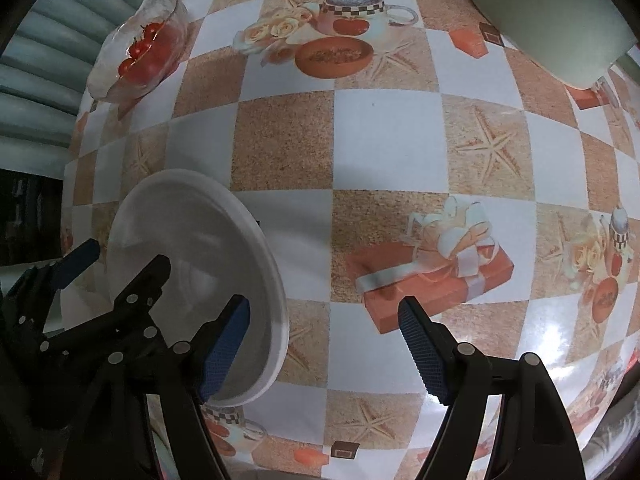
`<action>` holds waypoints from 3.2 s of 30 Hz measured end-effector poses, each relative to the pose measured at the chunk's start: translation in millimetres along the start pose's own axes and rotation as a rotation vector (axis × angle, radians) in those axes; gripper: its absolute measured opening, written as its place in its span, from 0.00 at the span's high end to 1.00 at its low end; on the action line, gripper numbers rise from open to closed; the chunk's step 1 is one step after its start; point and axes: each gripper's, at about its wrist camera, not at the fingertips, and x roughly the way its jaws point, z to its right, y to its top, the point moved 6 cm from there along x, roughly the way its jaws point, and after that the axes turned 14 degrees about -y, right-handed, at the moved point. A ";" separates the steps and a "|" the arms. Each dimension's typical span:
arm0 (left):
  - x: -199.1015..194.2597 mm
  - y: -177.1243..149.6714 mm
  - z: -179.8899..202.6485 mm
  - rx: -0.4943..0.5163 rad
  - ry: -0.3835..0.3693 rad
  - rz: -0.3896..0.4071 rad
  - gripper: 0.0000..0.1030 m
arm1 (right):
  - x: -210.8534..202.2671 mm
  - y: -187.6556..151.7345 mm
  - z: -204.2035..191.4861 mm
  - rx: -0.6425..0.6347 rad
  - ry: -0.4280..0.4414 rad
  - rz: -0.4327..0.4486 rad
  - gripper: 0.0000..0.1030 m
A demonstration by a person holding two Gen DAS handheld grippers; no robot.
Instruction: Organize plates and bowls
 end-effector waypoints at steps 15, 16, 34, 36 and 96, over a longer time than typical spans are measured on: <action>12.8 -7.2 21.5 0.024 -0.089 -0.057 0.71 | 9.9 -10.8 -28.6 -0.016 0.073 -0.054 0.85; 12.6 -11.2 23.8 0.023 -0.099 -0.061 0.72 | 10.4 -13.7 -28.0 -0.019 0.068 -0.056 0.85; 12.1 -124.8 90.2 0.065 -0.166 -0.103 0.73 | 26.3 -127.6 -1.1 0.002 0.059 -0.118 0.85; 12.3 -126.4 93.1 0.073 -0.159 -0.097 0.73 | 29.9 -131.9 -0.9 0.016 0.065 -0.118 0.85; -54.2 -254.7 154.8 0.298 -0.236 -0.180 0.29 | -0.9 -279.0 53.5 0.105 -0.031 -0.197 0.84</action>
